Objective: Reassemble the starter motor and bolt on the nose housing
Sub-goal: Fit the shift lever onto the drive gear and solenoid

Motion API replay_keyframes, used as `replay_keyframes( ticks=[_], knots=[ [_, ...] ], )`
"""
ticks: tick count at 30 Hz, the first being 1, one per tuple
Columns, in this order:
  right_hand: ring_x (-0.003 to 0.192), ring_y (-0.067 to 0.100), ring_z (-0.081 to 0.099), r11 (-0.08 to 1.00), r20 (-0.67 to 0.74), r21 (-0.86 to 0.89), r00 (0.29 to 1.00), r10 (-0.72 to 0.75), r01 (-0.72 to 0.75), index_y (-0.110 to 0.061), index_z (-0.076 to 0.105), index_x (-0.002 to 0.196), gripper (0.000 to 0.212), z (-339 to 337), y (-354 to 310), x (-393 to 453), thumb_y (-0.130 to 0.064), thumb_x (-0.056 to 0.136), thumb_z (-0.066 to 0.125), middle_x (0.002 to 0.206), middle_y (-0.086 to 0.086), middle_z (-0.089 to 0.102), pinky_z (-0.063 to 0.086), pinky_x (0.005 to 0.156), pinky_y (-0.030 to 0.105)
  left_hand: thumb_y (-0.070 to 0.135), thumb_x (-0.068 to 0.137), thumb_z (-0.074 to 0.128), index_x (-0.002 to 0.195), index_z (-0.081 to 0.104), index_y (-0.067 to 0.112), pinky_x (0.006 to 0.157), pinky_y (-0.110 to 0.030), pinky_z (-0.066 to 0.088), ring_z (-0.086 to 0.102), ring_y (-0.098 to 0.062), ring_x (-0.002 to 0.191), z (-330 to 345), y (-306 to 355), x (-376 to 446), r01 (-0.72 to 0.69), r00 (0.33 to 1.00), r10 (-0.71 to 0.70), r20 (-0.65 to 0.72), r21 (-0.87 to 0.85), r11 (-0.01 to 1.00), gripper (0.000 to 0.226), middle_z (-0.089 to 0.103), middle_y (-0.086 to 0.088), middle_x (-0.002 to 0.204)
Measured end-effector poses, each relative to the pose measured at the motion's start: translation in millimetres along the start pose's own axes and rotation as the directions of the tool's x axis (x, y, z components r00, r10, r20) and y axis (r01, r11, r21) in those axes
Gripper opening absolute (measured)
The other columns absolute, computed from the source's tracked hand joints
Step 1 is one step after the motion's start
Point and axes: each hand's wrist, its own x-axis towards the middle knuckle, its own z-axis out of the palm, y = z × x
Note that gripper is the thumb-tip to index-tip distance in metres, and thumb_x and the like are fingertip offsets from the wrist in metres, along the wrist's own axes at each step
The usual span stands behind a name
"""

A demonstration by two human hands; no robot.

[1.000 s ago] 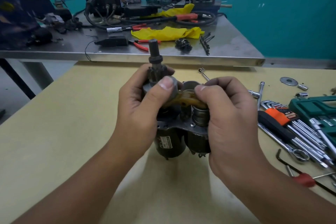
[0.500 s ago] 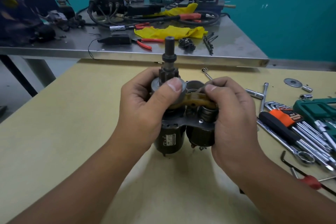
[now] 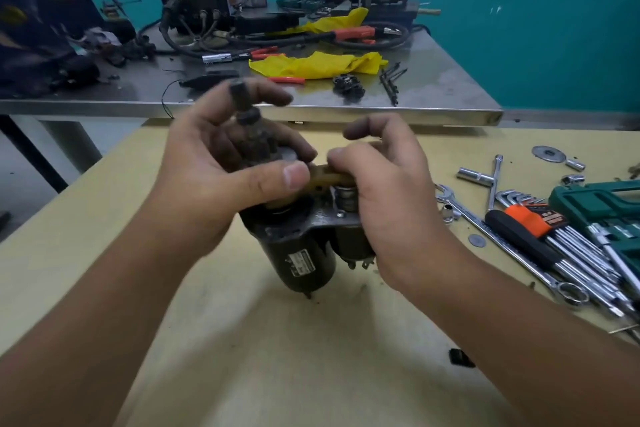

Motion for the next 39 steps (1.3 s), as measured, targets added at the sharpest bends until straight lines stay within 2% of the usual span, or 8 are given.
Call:
replay_keyframes(
  ticks=[2, 5, 10, 16, 24, 29, 35, 39],
  knots=[
    [0.071, 0.009, 0.068, 0.996, 0.062, -0.09, 0.998, -0.016, 0.022, -0.034, 0.058, 0.093, 0.023, 8, -2, 7, -0.025, 0.074, 0.069, 0.082, -0.006, 0.064, 0.053, 0.051, 0.024, 0.028, 0.062, 0.096, 0.121, 0.06, 0.014, 0.077, -0.052, 0.062, 0.073, -0.036, 0.086, -12, 11, 4, -0.008, 0.999, 0.002, 0.05, 0.122, 0.992, 0.07, 0.075, -0.015, 0.093],
    [0.079, 0.012, 0.068, 0.982, 0.121, -0.18, 0.992, -0.039, 0.06, -0.035, 0.056, 0.094, 0.025, 19, -2, 14, -0.022, 0.078, 0.071, 0.084, -0.009, 0.062, 0.056, 0.057, 0.03, 0.014, 0.062, 0.085, 0.112, 0.064, 0.017, 0.075, -0.066, 0.056, 0.071, -0.036, 0.084, -23, 16, 6, 0.049, 0.997, -0.058, 0.048, 0.172, 0.984, 0.054, 0.074, -0.012, 0.088],
    [0.077, 0.021, 0.065, 0.985, 0.107, -0.155, 0.993, -0.053, 0.07, -0.028, 0.059, 0.084, 0.02, 19, 0, 18, -0.023, 0.068, 0.069, 0.08, 0.0, 0.062, 0.056, 0.067, 0.043, 0.014, 0.055, 0.086, 0.104, 0.068, 0.018, 0.081, -0.048, 0.064, 0.075, -0.037, 0.095, -24, 18, 1, 0.156, 0.984, -0.167, 0.055, 0.166, 0.974, 0.053, 0.076, -0.016, 0.093],
    [0.071, 0.018, 0.063, 0.995, 0.156, -0.1, 0.987, 0.043, -0.028, -0.019, 0.062, 0.082, 0.01, -4, -7, 12, -0.02, 0.082, 0.072, 0.077, 0.004, 0.064, 0.053, 0.064, 0.034, 0.021, 0.054, 0.09, 0.091, 0.066, 0.025, 0.075, -0.038, 0.065, 0.079, -0.026, 0.088, 4, 17, -1, 0.109, 0.994, -0.101, -0.044, 0.263, 0.959, 0.045, 0.079, -0.008, 0.088],
    [0.114, 0.024, 0.068, 0.89, 0.305, -0.406, 0.887, 0.348, -0.209, -0.025, 0.071, 0.115, 0.046, -37, -22, 9, -0.062, 0.096, 0.052, 0.118, 0.004, 0.074, 0.048, 0.107, 0.048, 0.02, 0.059, 0.089, 0.094, 0.06, 0.031, 0.067, -0.025, 0.062, 0.078, -0.015, 0.083, 21, 7, -6, 0.06, 0.989, -0.014, -0.148, 0.313, 0.948, 0.047, 0.079, 0.0, 0.086],
    [0.093, 0.03, 0.065, 0.932, 0.296, -0.295, 0.907, 0.299, -0.211, -0.008, 0.071, 0.111, 0.035, -29, -19, 5, -0.039, 0.1, 0.058, 0.098, 0.013, 0.068, 0.047, 0.084, 0.045, 0.015, 0.06, 0.09, 0.093, 0.062, 0.033, 0.07, -0.019, 0.059, 0.077, -0.01, 0.086, 29, 1, -9, 0.012, 0.985, 0.049, -0.167, 0.347, 0.938, 0.047, 0.078, 0.005, 0.088],
    [0.077, 0.022, 0.061, 0.96, 0.218, -0.148, 0.939, 0.265, -0.237, -0.016, 0.063, 0.097, 0.007, -23, -22, 4, -0.019, 0.093, 0.067, 0.076, 0.001, 0.064, 0.047, 0.072, 0.043, 0.007, 0.065, 0.091, 0.09, 0.066, 0.035, 0.067, -0.016, 0.058, 0.077, -0.008, 0.084, 28, -1, -11, -0.003, 0.986, 0.058, -0.156, 0.329, 0.944, 0.045, 0.079, 0.008, 0.087],
    [0.08, 0.024, 0.062, 0.959, 0.235, -0.189, 0.938, 0.255, -0.213, -0.017, 0.062, 0.097, 0.008, -24, -22, 3, -0.02, 0.094, 0.068, 0.08, 0.002, 0.064, 0.048, 0.072, 0.042, 0.036, 0.061, 0.088, 0.09, 0.068, 0.041, 0.075, -0.04, 0.064, 0.076, -0.019, 0.09, 22, -2, -7, 0.002, 0.991, 0.055, -0.123, 0.425, 0.905, 0.036, 0.077, 0.003, 0.093]
  ],
)
